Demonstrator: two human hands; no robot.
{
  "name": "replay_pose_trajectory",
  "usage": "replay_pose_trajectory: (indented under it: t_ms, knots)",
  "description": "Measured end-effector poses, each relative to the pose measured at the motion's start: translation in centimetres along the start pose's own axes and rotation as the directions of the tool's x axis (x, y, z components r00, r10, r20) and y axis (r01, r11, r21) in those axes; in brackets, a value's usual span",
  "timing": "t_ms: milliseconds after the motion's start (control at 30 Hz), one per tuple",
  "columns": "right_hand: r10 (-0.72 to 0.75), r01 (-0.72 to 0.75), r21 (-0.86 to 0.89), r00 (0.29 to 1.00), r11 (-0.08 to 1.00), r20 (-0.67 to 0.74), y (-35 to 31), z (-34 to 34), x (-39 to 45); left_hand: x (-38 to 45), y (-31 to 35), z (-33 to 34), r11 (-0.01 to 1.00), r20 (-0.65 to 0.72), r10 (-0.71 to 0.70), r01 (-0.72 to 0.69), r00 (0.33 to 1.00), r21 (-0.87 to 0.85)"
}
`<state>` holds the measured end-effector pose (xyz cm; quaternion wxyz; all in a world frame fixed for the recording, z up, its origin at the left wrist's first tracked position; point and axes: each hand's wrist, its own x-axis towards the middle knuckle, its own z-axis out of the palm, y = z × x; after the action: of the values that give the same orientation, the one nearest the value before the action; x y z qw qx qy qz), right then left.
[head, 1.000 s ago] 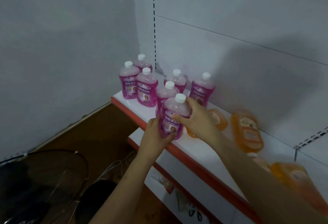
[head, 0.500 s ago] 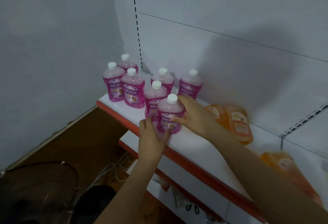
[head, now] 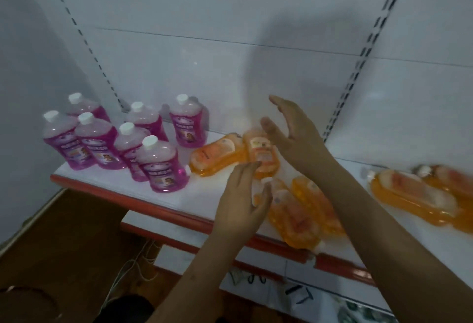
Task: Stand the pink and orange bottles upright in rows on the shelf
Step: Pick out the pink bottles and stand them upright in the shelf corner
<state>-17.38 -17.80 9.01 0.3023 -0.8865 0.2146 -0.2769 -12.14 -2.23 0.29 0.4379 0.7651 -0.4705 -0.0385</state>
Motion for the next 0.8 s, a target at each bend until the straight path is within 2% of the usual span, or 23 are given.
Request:
replay_pose_trajectory:
  t_ms: [233,433,600,700,800]
  knots:
    - [0.096,-0.108,-0.06,0.98,0.992,-0.173,10.0,-15.2,-8.5,-0.7,12.5,14.1,0.983,0.199,0.179,-0.17,0.964,-0.063]
    - [0.205,-0.25,-0.13,0.935,0.959,-0.29,19.8,-30.6,-18.3,-2.4,25.1,28.4,0.941,0.345,0.337,-0.3,0.876,-0.157]
    - [0.337,-0.419,-0.132,0.85,0.899,-0.404,26.2,-39.9,-25.2,-3.2,32.7,36.4,0.909,0.453,0.416,-0.347,0.789,-0.231]
    - [0.375,-0.484,-0.13,0.798,0.865,-0.472,29.4,-42.4,-28.6,-3.7,35.0,39.7,0.897,0.494,0.441,-0.382,0.749,-0.221]
    - [0.473,-0.614,-0.124,0.707,0.78,-0.525,32.8,-43.2,-31.0,-3.8,36.1,42.2,0.906,0.538,0.418,-0.379,0.732,-0.187]
